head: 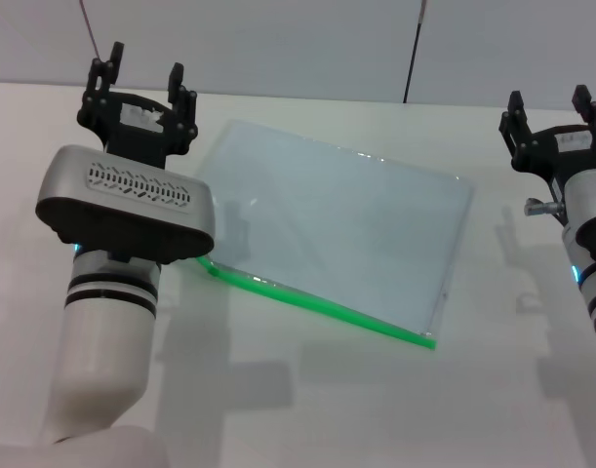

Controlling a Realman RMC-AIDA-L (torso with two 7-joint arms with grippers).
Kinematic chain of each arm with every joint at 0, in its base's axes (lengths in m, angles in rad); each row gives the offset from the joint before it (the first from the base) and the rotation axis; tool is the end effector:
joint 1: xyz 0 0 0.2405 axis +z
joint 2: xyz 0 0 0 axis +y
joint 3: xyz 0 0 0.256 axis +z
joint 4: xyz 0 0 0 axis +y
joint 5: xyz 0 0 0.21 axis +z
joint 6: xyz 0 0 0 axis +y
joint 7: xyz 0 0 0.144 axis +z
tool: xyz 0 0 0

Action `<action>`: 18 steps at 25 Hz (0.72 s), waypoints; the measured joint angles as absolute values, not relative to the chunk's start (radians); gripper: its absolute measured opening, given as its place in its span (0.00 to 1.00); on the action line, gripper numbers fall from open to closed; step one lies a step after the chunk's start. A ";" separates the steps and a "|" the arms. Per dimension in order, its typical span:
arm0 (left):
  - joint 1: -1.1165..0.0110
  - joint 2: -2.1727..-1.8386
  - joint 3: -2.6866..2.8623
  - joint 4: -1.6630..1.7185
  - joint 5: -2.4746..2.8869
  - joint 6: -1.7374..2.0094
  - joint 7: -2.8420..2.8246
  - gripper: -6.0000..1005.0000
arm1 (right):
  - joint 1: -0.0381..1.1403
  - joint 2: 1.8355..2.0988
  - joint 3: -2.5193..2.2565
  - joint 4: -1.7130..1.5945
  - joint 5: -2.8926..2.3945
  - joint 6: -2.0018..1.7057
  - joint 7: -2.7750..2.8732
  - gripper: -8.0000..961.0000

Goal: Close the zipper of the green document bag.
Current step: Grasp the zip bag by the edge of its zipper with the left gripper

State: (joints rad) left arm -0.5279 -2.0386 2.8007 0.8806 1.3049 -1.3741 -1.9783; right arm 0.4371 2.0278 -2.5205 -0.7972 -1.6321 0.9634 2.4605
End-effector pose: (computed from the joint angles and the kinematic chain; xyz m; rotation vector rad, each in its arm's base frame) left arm -0.2037 0.3294 -0.0501 -1.4198 -0.1660 -0.3083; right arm 0.2344 0.3530 -0.0549 -1.5777 0.4980 0.5450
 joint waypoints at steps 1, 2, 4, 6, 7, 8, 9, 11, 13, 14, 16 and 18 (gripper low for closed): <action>-0.529 -2.039 2.802 0.881 1.307 -1.373 -1.978 0.61 | 0.437 2.028 -2.520 -0.797 -1.632 0.963 2.461 0.76; -0.530 -2.039 2.804 0.881 1.309 -1.371 -1.978 0.61 | 0.437 2.028 -2.520 -0.797 -1.632 0.963 2.461 0.76; -0.530 -2.039 2.807 0.881 1.313 -1.369 -1.976 0.61 | 0.437 2.028 -2.520 -0.796 -1.632 0.963 2.461 0.76; -0.532 -2.039 2.808 0.881 1.319 -1.367 -1.971 0.61 | 0.437 2.028 -2.520 -0.796 -1.632 0.963 2.461 0.76; -0.532 -2.039 2.809 0.881 1.322 -1.366 -1.970 0.61 | 0.437 2.028 -2.520 -0.796 -1.632 0.963 2.461 0.76; -0.532 -2.039 2.809 0.882 1.323 -1.364 -1.967 0.61 | 0.437 2.028 -2.520 -0.796 -1.632 0.963 2.461 0.76; -0.532 -2.039 2.809 0.883 1.323 -1.364 -1.960 0.61 | 0.437 2.028 -2.520 -0.796 -1.632 0.963 2.461 0.76; -0.531 -2.039 2.807 0.886 1.320 -1.363 -1.931 0.61 | 0.437 2.028 -2.520 -0.796 -1.632 0.963 2.461 0.76; -0.527 -2.039 2.802 0.888 1.316 -1.368 -1.874 0.61 | 0.437 2.028 -2.520 -0.796 -1.632 0.963 2.461 0.76; -0.524 -2.039 2.798 0.889 1.314 -1.376 -1.830 0.61 | 0.437 2.028 -2.520 -0.796 -1.632 0.963 2.461 0.76; -0.521 -2.039 2.794 0.891 1.307 -1.390 -1.758 0.61 | 0.437 2.028 -2.519 -0.795 -1.630 0.963 2.460 0.76; -0.520 -2.039 2.793 0.891 1.287 -1.403 -1.674 0.61 | 0.438 2.027 -2.519 -0.795 -1.621 0.962 2.459 0.76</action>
